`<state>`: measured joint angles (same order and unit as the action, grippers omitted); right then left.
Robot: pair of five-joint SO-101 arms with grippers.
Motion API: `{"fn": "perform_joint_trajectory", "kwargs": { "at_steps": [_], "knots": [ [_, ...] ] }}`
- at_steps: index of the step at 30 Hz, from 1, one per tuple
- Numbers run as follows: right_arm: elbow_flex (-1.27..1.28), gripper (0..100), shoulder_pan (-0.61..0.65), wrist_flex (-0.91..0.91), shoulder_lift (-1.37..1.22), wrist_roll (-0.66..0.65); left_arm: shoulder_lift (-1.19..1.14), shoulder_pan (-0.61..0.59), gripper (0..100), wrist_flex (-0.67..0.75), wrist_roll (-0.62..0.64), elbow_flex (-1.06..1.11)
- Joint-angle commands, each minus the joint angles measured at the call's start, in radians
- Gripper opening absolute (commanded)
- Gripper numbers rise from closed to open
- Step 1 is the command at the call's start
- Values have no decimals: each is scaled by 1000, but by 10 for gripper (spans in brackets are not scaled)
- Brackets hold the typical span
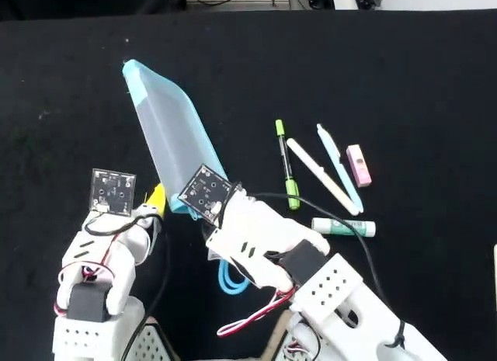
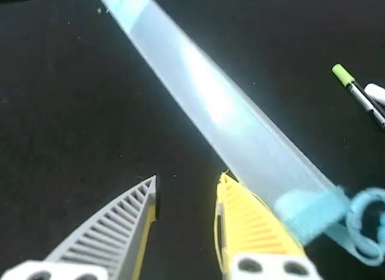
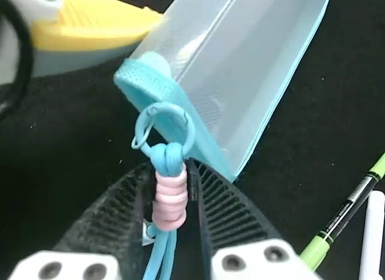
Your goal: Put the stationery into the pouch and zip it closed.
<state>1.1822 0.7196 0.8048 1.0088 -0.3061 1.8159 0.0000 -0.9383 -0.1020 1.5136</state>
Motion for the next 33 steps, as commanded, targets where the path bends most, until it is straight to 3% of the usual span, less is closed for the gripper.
{"fn": "perform_joint_trajectory", "kwargs": {
  "at_steps": [1,10,17,24,29,33],
  "knots": [
    [21,11,-3,-75,33,11,8,13,169,-78,-95,-127],
    [97,11,-3,-193,33,12,2,44,169,-354,-203,-384],
    [96,11,-3,-193,33,12,-2,124,169,-379,-342,-315],
    [67,11,-3,-189,35,17,-2,127,170,-273,-152,-269],
    [35,11,-48,-155,113,132,-2,127,174,-130,-78,-148],
    [85,11,-120,-186,209,187,5,127,174,-83,72,-136]
  ]
}}
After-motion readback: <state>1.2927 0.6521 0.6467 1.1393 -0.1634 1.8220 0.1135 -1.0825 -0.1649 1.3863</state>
